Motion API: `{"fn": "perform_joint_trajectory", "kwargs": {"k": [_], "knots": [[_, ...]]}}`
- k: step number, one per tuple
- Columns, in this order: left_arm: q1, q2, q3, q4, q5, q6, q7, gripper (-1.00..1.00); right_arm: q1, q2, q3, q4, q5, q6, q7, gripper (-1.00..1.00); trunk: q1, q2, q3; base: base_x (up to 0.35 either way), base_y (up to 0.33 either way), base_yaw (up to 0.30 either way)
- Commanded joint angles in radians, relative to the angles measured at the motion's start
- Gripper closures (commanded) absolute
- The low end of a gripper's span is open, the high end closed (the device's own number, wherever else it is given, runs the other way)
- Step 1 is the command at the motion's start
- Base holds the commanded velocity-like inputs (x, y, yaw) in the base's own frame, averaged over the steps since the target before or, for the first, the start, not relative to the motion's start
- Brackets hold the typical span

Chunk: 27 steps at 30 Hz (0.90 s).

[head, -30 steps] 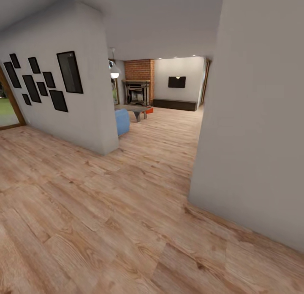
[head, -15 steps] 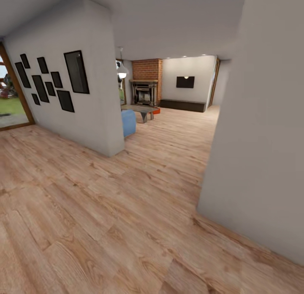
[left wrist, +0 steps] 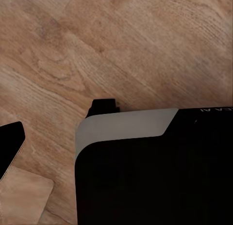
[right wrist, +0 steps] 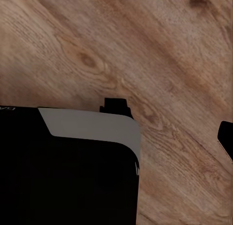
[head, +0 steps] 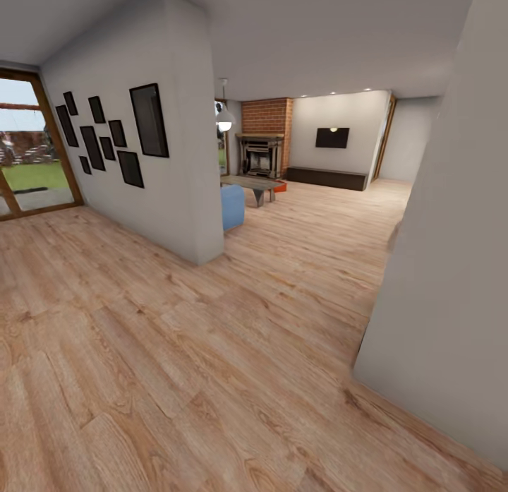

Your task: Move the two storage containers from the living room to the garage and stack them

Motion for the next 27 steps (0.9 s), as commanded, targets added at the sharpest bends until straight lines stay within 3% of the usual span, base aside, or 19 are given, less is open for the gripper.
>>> {"fn": "perform_joint_trajectory", "kwargs": {"k": [1,27], "knots": [[-0.001,0.000,-0.001,0.001,-0.004,-0.003,0.004,-1.00,-0.001,0.001,0.008,0.003,-0.008,-0.003,-0.001,-1.00,0.001,0.000,-0.001,0.314,0.000,0.003],[-0.001,0.000,-0.001,0.001,-0.003,-0.003,0.004,-1.00,-0.001,0.002,0.009,0.003,-0.008,-0.003,-0.001,-1.00,0.001,0.000,-0.001,0.316,0.000,0.000]]}}
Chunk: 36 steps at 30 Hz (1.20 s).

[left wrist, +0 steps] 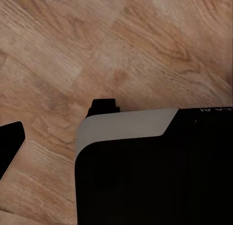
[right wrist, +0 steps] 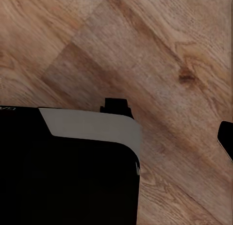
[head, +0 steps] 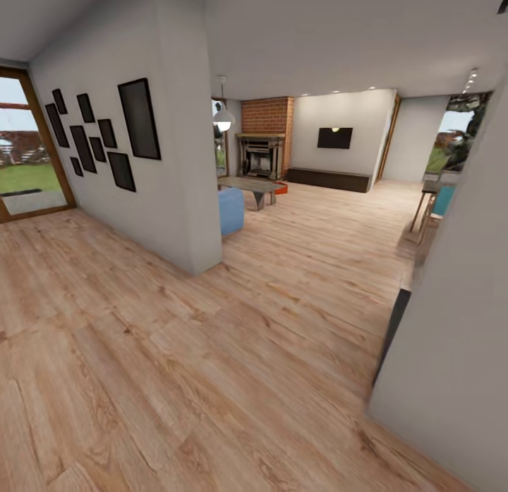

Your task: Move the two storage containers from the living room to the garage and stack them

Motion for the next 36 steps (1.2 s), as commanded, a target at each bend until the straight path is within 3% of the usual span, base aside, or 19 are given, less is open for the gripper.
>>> {"fn": "perform_joint_trajectory", "kwargs": {"k": [1,36], "knots": [[-0.001,0.000,-0.001,0.001,-0.004,-0.004,0.004,-1.00,-0.001,0.001,0.008,0.003,-0.008,-0.003,-0.001,-1.00,0.001,0.000,-0.001,0.319,0.000,0.000],[-0.001,0.000,-0.001,0.001,-0.004,-0.004,0.004,-1.00,-0.001,0.000,0.008,0.003,-0.008,-0.003,-0.001,-1.00,0.001,0.000,-0.001,0.319,0.000,0.000]]}}
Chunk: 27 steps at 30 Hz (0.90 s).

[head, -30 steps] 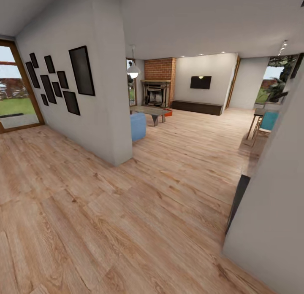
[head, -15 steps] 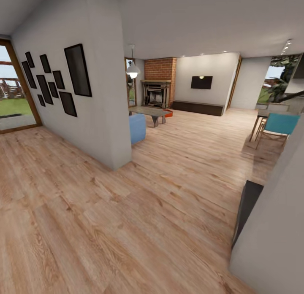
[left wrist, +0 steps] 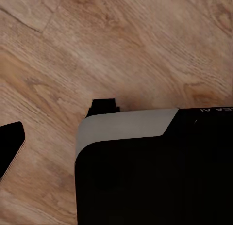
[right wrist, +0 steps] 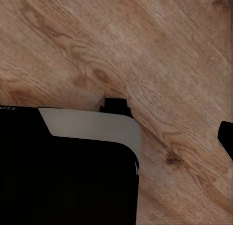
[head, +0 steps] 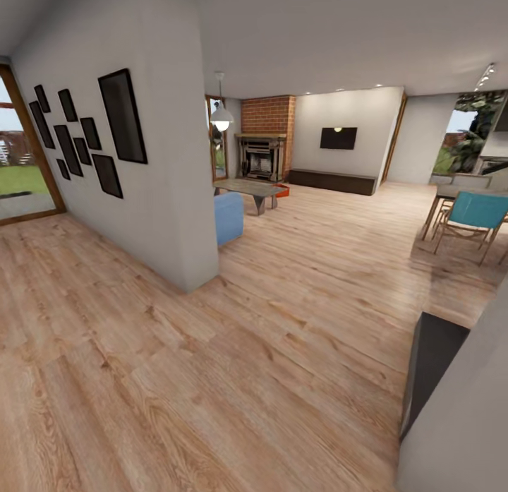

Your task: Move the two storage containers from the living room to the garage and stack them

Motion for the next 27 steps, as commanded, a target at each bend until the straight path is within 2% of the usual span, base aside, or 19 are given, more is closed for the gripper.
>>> {"fn": "perform_joint_trajectory", "kwargs": {"k": [1,27], "knots": [[-0.001,0.000,-0.001,0.001,-0.004,-0.004,0.004,-1.00,-0.001,0.001,0.008,0.003,-0.008,-0.003,-0.001,-1.00,0.001,0.000,-0.001,0.319,0.000,0.000],[-0.001,0.000,-0.001,0.001,-0.004,-0.004,0.004,-1.00,-0.001,0.003,0.008,0.003,-0.008,-0.003,-0.001,-1.00,0.001,0.000,-0.001,0.319,0.000,-0.009]]}}
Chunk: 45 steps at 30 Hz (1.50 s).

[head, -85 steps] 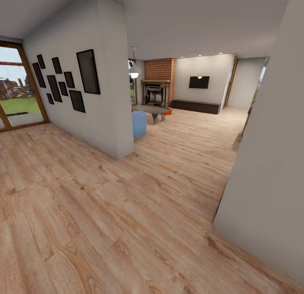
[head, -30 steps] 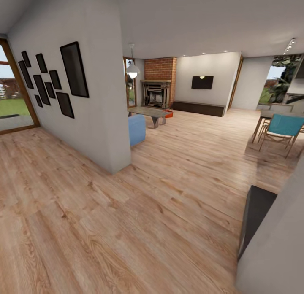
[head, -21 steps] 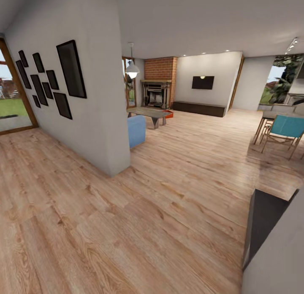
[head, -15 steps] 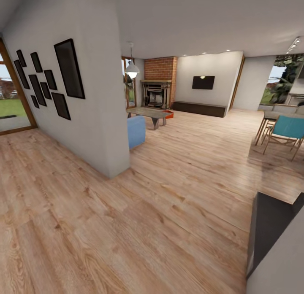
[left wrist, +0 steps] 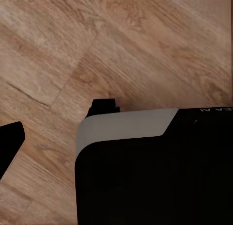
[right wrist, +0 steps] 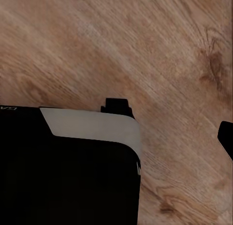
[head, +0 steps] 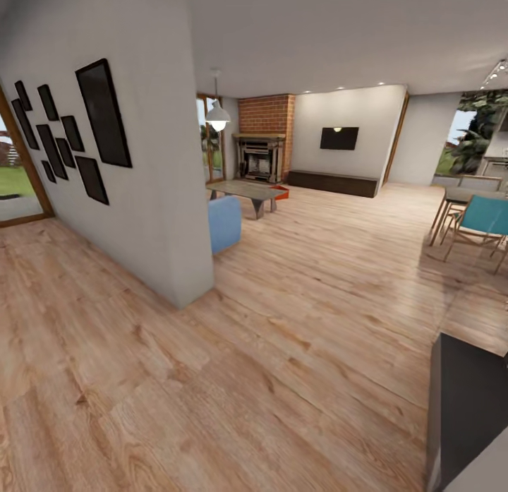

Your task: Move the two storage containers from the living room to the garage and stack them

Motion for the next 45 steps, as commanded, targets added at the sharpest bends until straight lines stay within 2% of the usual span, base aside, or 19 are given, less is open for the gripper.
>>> {"fn": "perform_joint_trajectory", "kwargs": {"k": [1,25,45], "knots": [[-0.001,0.000,-0.001,0.001,-0.004,-0.004,0.004,-1.00,-0.001,0.001,0.008,0.003,-0.008,-0.003,-0.001,-1.00,0.001,0.000,-0.001,0.318,0.000,-0.193],[-0.001,0.000,-0.001,0.001,-0.003,-0.004,0.004,-1.00,-0.001,0.001,0.008,0.003,-0.007,-0.003,-0.001,-1.00,0.001,0.000,-0.001,0.319,0.000,-0.220],[-0.001,0.000,-0.001,0.001,-0.003,-0.004,0.004,-1.00,-0.001,0.001,0.008,0.003,-0.007,-0.002,-0.001,-1.00,0.001,0.000,-0.001,0.319,0.000,-0.015]]}}
